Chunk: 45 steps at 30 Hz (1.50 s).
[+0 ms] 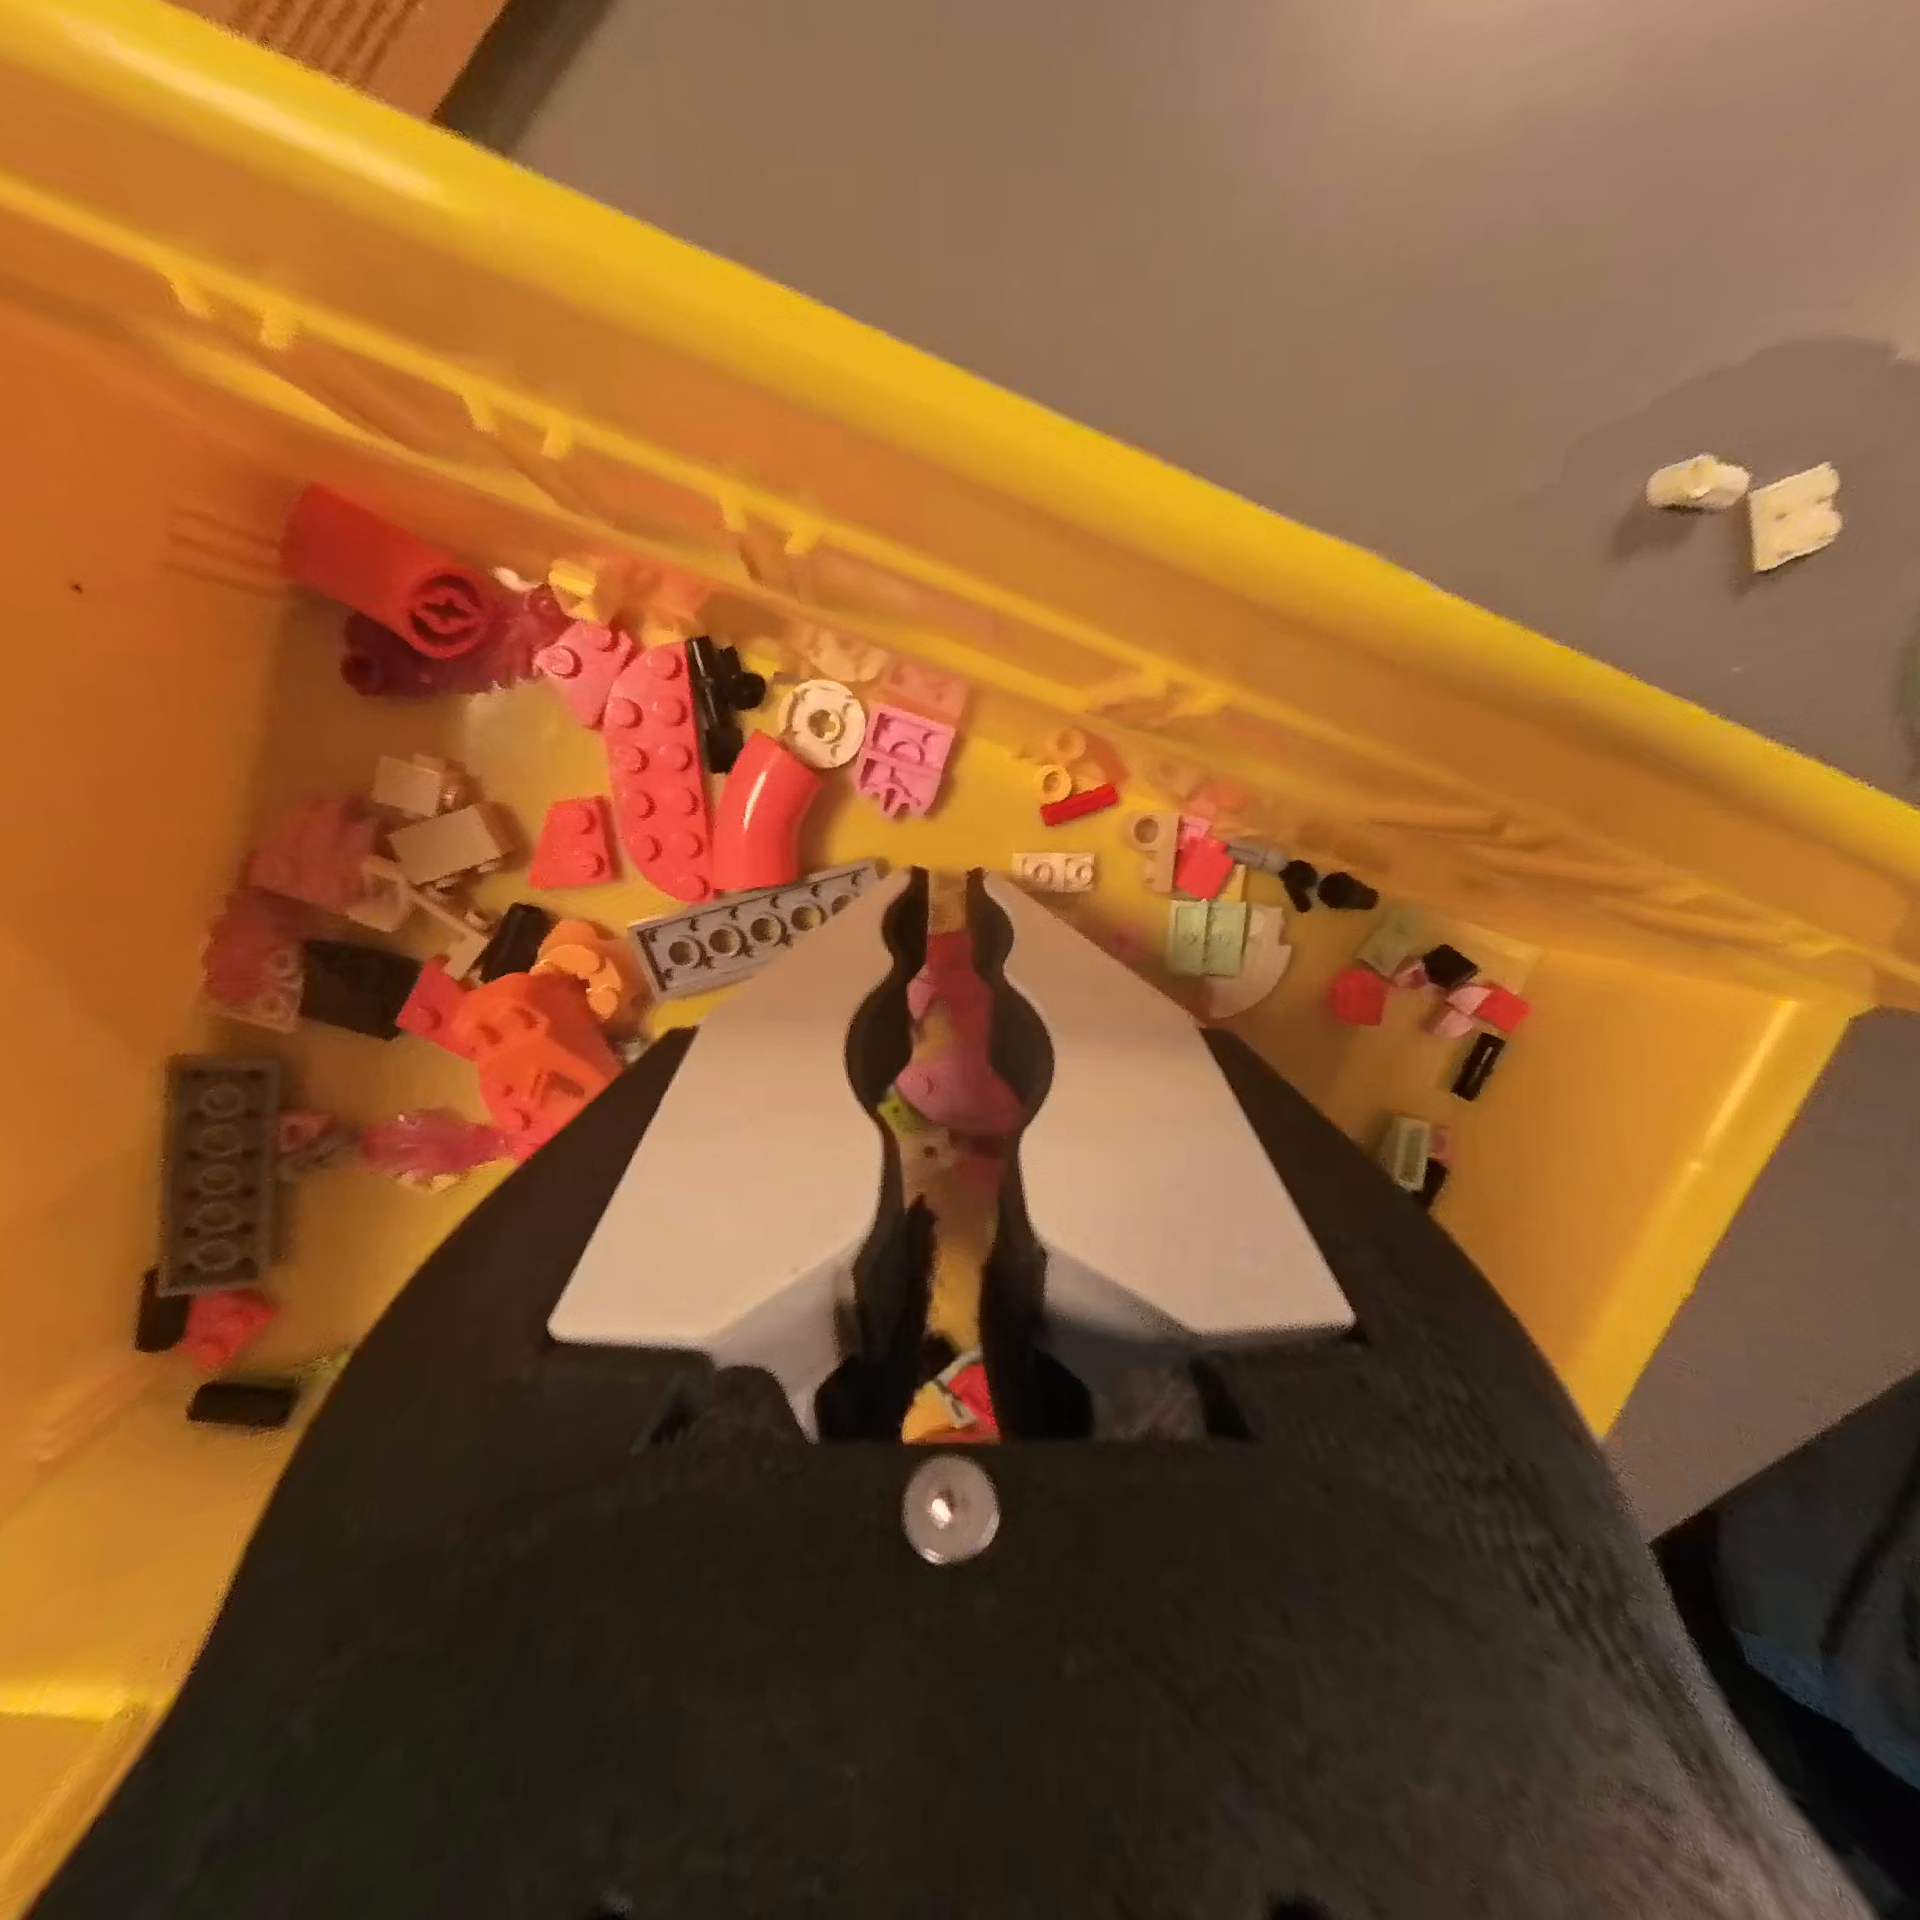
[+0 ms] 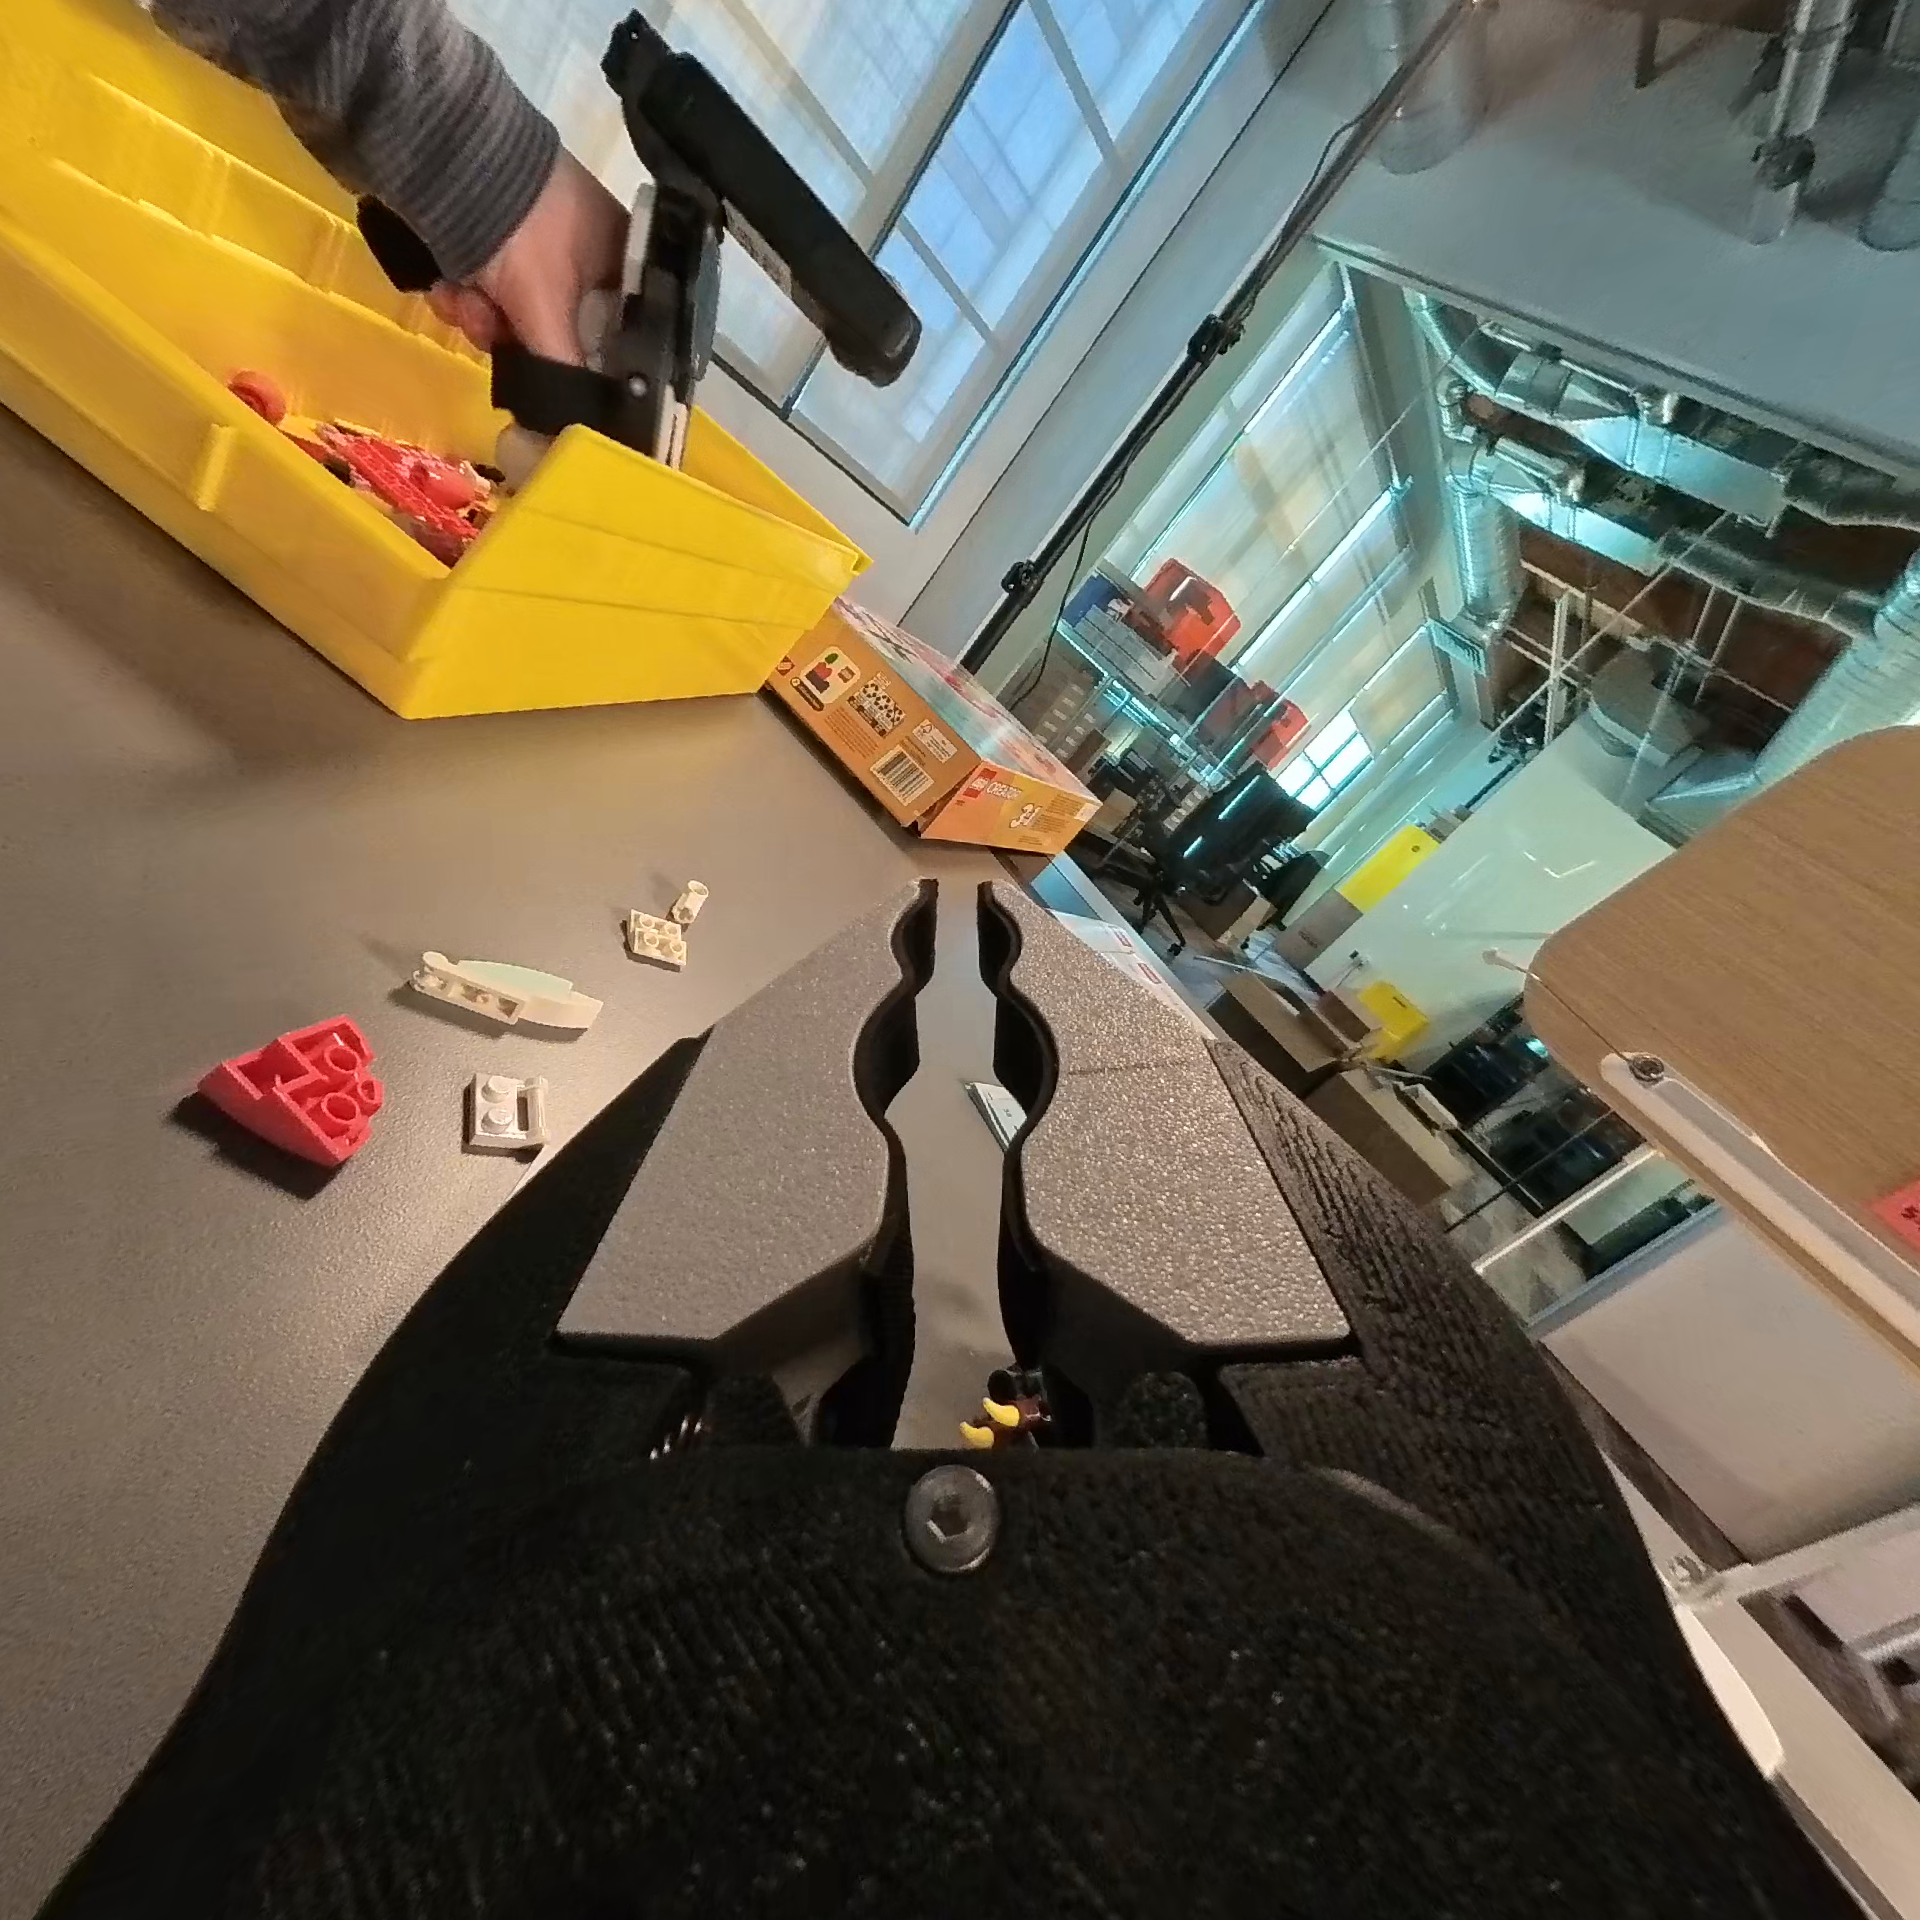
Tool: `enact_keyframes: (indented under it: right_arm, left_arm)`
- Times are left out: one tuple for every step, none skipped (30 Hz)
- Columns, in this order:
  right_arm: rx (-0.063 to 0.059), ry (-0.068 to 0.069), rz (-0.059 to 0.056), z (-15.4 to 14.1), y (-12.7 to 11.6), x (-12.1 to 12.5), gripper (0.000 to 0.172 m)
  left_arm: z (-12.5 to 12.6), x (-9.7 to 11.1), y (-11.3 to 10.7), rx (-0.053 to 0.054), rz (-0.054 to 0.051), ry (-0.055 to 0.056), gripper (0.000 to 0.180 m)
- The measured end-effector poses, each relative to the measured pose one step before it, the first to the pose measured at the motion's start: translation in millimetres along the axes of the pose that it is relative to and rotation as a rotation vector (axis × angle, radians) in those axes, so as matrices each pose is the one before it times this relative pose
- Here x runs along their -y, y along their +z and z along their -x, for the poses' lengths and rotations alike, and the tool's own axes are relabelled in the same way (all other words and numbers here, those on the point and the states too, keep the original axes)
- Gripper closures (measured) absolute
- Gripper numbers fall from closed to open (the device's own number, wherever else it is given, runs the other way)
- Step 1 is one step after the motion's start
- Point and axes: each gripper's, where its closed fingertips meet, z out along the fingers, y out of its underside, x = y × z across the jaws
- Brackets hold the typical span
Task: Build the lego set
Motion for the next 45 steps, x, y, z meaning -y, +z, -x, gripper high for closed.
enact_keyframes:
  right_arm:
    - [0.0006, -0.0005, 0.0003, 0.18, 0.0, -0.06, 0.166]
    - [0.0002, -0.0006, -0.0003, 0.06, 0.05, 0.09, 0.166]
    - [0.0004, -0.0001, 0.0, 0.06, -0.1, 0.02, 0.166]
    - [0.0004, 0.0, 0.0005, 0.04, 0.06, -0.1, 0.166]
    - [0.0001, -0.0001, 0.0003, -0.02, 0.07, -0.07, 0.166]
    - [0.0, -0.0002, 0.0001, 0.06, 0.03, 0.05, 0.166]
    - [0.0, -0.0002, 0.0001, 0.04, -0.02, -0.1, 0.166]
    - [0.0003, -0.0001, 0.0, 0.04, 0.0, 0.01, 0.166]
    - [0.0007, 0.0002, 0.0001, 0.09, 0.09, -0.04, 0.166]
    - [0.0002, -0.0001, 0.0003, 0.1, 0.01, 0.02, 0.166]
    - [0.0, -0.0003, 0.0001, -0.03, -0.01, -0.02, 0.166]
    - [0.0005, 0.0, 0.0002, 0.04, 0.08, -0.06, 0.166]
    - [0.0004, -0.0002, 0.0004, 0.05, -0.03, -0.06, 0.166]
    - [-0.0001, -0.0005, 0.0, 0.09, 0.02, -0.02, 0.166]
    - [0.0002, -0.0002, -0.0001, 0.01, 0.01, 0.02, 0.166]
    - [0.0004, -0.0003, 0.0003, 0.1, 0.01, 0.02, 0.166]
    - [0.0, -0.0007, 0.0001, 0.01, -0.02, -0.1, 0.166]
    - [0.0003, -0.0002, -0.0002, 0.12, -0.05, 0.11, 0.166]
    - [0.0005, 0.0001, 0.0001, 0.0, -0.04, -0.06, 0.166]
    - [0.0, -0.0003, 0.0, -0.03, 0.0, 0.0, 0.166]
    - [0.0001, -0.0004, -0.0003, 0.07, -0.04, 0.13, 0.166]
    - [0.0002, -0.0005, -0.0002, 0.0, 0.02, 0.03, 0.166]
    - [0.0001, -0.0007, -0.0001, 0.04, -0.09, -0.03, 0.166]
    - [0.0, -0.0006, -0.0002, -0.02, -0.08, 0.05, 0.166]
    - [-0.0003, -0.0003, 0.0, -0.07, 0.0, 0.01, 0.166]
    - [-0.0005, -0.0001, 0.0001, -0.15, -0.04, -0.07, 0.166]
    - [-0.0008, 0.0001, 0.0001, -0.25, -0.03, 0.0, 0.166]
    - [-0.0017, 0.0003, -0.0003, -0.36, -0.04, -0.06, 0.166]
    - [-0.0014, 0.0009, -0.0006, -0.35, -0.01, 0.05, 0.166]
    - [-0.0007, 0.0012, 0.0001, -0.19, 0.16, -0.05, 0.166]
    - [-0.0002, 0.0008, 0.0009, -0.16, 0.06, -0.29, 0.166]
    - [-0.0004, -0.0002, 0.0001, -0.08, -0.01, -0.01, 0.166]
    - [-0.0012, -0.0006, -0.0009, -0.25, -0.15, 0.13, 0.166]
    - [-0.0014, 0.0002, -0.0008, -0.36, -0.19, 0.13, 0.166]
    - [-0.0018, 0.0011, -0.0002, -0.46, -0.07, -0.07, 0.166]
    - [-0.002, 0.0016, -0.0001, -0.52, -0.07, 0.0, 0.166]
    - [-0.0016, 0.0019, -0.0007, -0.53, -0.06, 0.03, 0.166]
    - [-0.0012, 0.001, -0.0008, -0.3, -0.09, 0.1, 0.166]
    - [-0.0014, -0.0002, -0.0005, -0.39, -0.2, 0.1, 0.166]
    - [-0.0011, -0.0005, -0.0011, -0.11, -0.3, 0.26, 0.166]
    - [-0.0006, -0.0002, -0.001, -0.18, -0.23, 0.24, 0.166]
    - [-0.0004, -0.0005, 0.0001, -0.15, -0.14, -0.05, 0.166]
    - [0.0005, -0.0006, 0.0003, 0.11, -0.13, -0.09, 0.166]
    - [0.0011, -0.0004, 0.0004, 0.12, -0.03, -0.05, 0.166]
    - [0.0009, -0.0003, 0.0008, 0.16, -0.07, -0.19, 0.166]
  left_arm:
    - [0.47, -0.45, -0.14, -0.0026, 0.0024, -0.0153, 0.174]
    - [1.6, -1.11, 0.11, 0.0054, 0.0068, -0.009, 0.173]
    - [0.77, -1.4, 0.47, 0.0026, 0.0076, 0.0005, 0.172]
    - [-0.61, -1.28, 0.72, -0.0043, 0.0062, 0.0022, 0.172]
    - [-1.01, -1.62, 0.93, -0.0074, 0.0081, -0.0026, 0.172]
    - [-0.3, -1.19, 0.94, -0.0018, 0.0059, -0.0015, 0.173]
    - [0.1, -1.21, 0.98, 0.0014, 0.0058, 0.0022, 0.173]
    - [0.67, -1.16, 1.01, 0.0059, 0.0058, 0.0033, 0.173]
    - [0.5, 0.15, 0.34, 0.0044, -0.0017, 0.0024, 0.173]
    - [0.05, 0.17, -0.03, 0.0001, -0.0013, -0.0012, 0.173]
    - [-0.04, 0.04, 0.24, -0.0003, -0.0007, -0.0003, 0.173]
    - [0.11, -0.1, 0.05, -0.0001, 0.0002, -0.0002, 0.173]
    - [0.05, -0.06, 0.05, -0.0004, 0.0002, -0.0019, 0.173]
    - [0.01, -0.05, 0.17, 0.0003, 0.0002, -0.0021, 0.173]
    - [0.02, -0.05, 0.01, 0.0015, -0.0006, -0.0019, 0.173]
    - [0.07, 0.0, 0.07, 0.0028, -0.0006, 0.0012, 0.173]
    - [0.06, -0.17, 0.07, 0.0043, -0.0002, 0.0052, 0.173]
    - [-0.07, -0.21, -0.13, 0.0053, 0.0006, 0.0079, 0.174]
    - [0.01, 0.08, -0.17, 0.0073, -0.0009, 0.0117, 0.174]
    - [0.03, 0.02, -0.16, 0.0093, -0.001, 0.0151, 0.174]
    - [0.4, -0.15, -0.24, 0.0118, -0.0011, 0.0157, 0.174]
    - [0.78, -0.02, -0.76, 0.0133, -0.0025, 0.0126, 0.174]
    - [0.48, 0.8, -1.65, 0.0088, -0.0087, 0.011, 0.177]
    - [0.0, 1.89, -3.02, 0.005, -0.0174, 0.0087, 0.18]
    - [-0.34, 2.0, -4.09, 0.0007, -0.0181, 0.0001, 0.18]
    - [-1.69, 2.08, -5.44, -0.0038, -0.0193, -0.0009, 0.18]
    - [-3.27, 2.39, -6.43, -0.0061, -0.0235, 0.0067, 0.18]
    - [-3.03, 1.41, -6.29, -0.0007, -0.0169, 0.0132, 0.18]
    - [-2.23, 0.05, -5.39, 0.0059, -0.0072, 0.0235, 0.18]
    - [-1.76, -0.73, -4.47, 0.0103, -0.0018, 0.0283, 0.18]
    - [-2.0, -0.67, -4.25, 0.0104, 0.0004, 0.0216, 0.18]
    - [-4.37, 1.25, -4.51, 0.0, -0.0095, 0.0216, 0.18]
    - [-7.32, 3.49, -5.31, -0.0111, -0.021, 0.0195, 0.18]
    - [-10.32, 6.26, -6.42, -0.0176, -0.0338, 0.0188, 0.18]
    - [-14.29, 9.13, -7.17, -0.0267, -0.0473, 0.0234, 0.18]
    - [-17.28, 10.95, -6.66, -0.0313, -0.0519, 0.0333, 0.18]
    - [-17.83, 10.94, -4.95, -0.0244, -0.0438, 0.0338, 0.18]
    - [-18.22, 10.41, -3.07, -0.0194, -0.0362, 0.0343, 0.18]
    - [-19.77, 9.94, -1.12, -0.0243, -0.031, 0.0397, 0.18]
    - [-19.89, 8.9, 0.94, -0.0237, -0.0233, 0.0381, 0.18]
    - [-18.92, 7.67, 3.37, -0.0185, -0.0166, 0.038, 0.18]
    - [-19.0, 4.97, 6.05, -0.023, -0.0018, 0.0423, 0.18]
    - [-16.88, 1.9, 8.64, -0.0192, 0.0114, 0.0424, 0.18]
    - [-14.21, -0.06, 10.59, -0.0134, 0.0172, 0.0386, 0.18]
    - [-11.33, -1.18, 11.89, -0.0091, 0.0155, 0.0315, 0.18]
